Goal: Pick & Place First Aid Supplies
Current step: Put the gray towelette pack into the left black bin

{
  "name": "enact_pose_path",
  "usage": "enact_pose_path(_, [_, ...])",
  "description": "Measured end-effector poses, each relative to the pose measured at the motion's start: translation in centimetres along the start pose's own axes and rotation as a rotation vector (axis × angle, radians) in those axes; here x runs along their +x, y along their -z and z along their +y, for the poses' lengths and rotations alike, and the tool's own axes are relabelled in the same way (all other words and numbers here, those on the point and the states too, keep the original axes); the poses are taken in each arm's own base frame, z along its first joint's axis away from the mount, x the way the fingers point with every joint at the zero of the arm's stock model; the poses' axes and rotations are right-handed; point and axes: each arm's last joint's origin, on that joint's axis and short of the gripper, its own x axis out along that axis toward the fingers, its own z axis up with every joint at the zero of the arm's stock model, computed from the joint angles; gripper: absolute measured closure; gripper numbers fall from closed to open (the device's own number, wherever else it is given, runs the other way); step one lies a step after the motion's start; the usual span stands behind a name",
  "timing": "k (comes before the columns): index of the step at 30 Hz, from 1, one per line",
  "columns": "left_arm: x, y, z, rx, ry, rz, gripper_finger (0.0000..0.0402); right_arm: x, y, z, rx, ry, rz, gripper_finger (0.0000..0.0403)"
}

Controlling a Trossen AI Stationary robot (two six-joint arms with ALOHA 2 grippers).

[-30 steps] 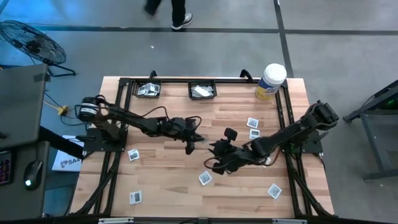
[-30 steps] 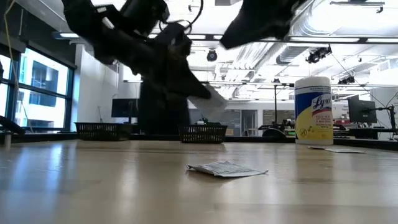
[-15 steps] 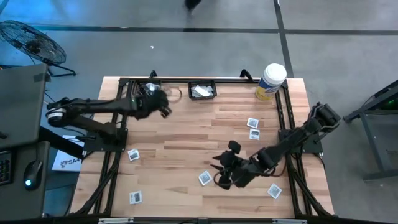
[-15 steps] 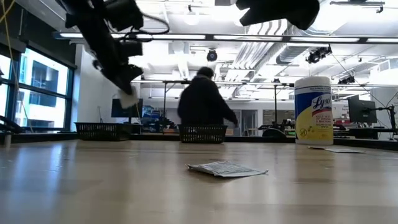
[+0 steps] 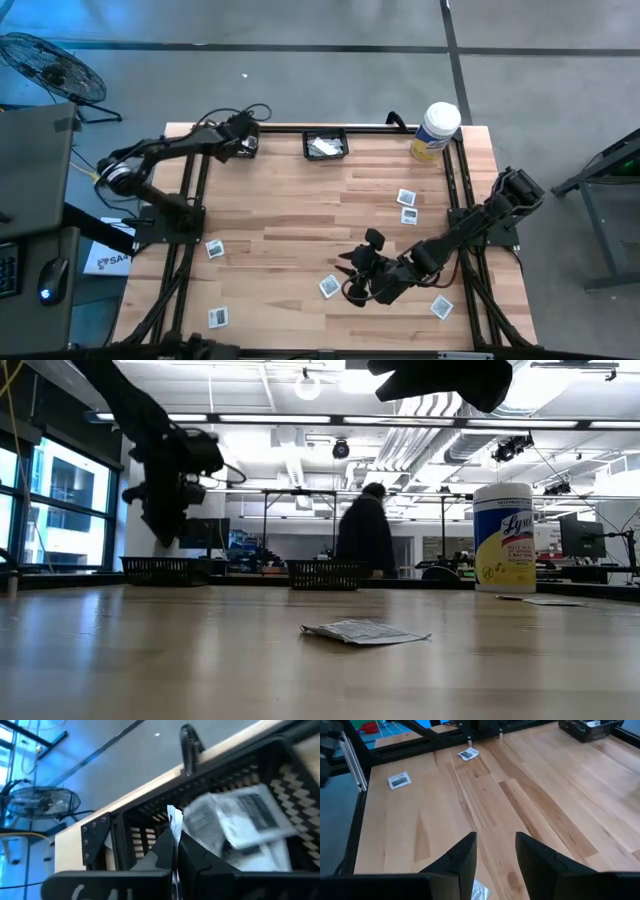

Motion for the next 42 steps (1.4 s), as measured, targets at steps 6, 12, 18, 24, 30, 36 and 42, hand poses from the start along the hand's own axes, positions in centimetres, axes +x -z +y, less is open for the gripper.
enact_pose_path(6, [3.3,-0.5,-0.5,0.015,-0.040,0.073,0.0401,0.0,0.0,0.1,0.021,-0.014,0.004,0.0274])
enact_pose_path(12, [4.2,-1.6,-0.7,0.010,0.015,0.109,0.0387,-0.1,0.0,0.2,0.075,-0.020,0.003,0.0274])
enact_pose_path(18, [3.8,-1.9,-0.5,0.045,0.016,0.153,0.0325,-0.1,0.0,0.3,0.089,-0.028,0.001,0.0273])
enact_pose_path(24, [2.2,-2.1,0.6,0.069,0.029,0.166,0.0267,-0.1,0.0,0.3,0.093,-0.027,0.001,0.0273])
enact_pose_path(30, [-1.6,-2.4,3.1,0.002,0.170,0.108,0.0220,-0.1,-0.1,0.2,0.022,0.000,-0.021,0.0273])
enact_pose_path(36, [-6.1,-2.5,5.7,-0.095,0.398,-0.023,0.0196,-0.1,-0.1,0.2,-0.019,0.012,-0.036,0.0274])
enact_pose_path(42, [-9.7,-0.5,5.6,-0.138,0.601,-0.166,0.0195,1.6,1.1,1.7,-0.086,0.003,-0.105,0.0274])
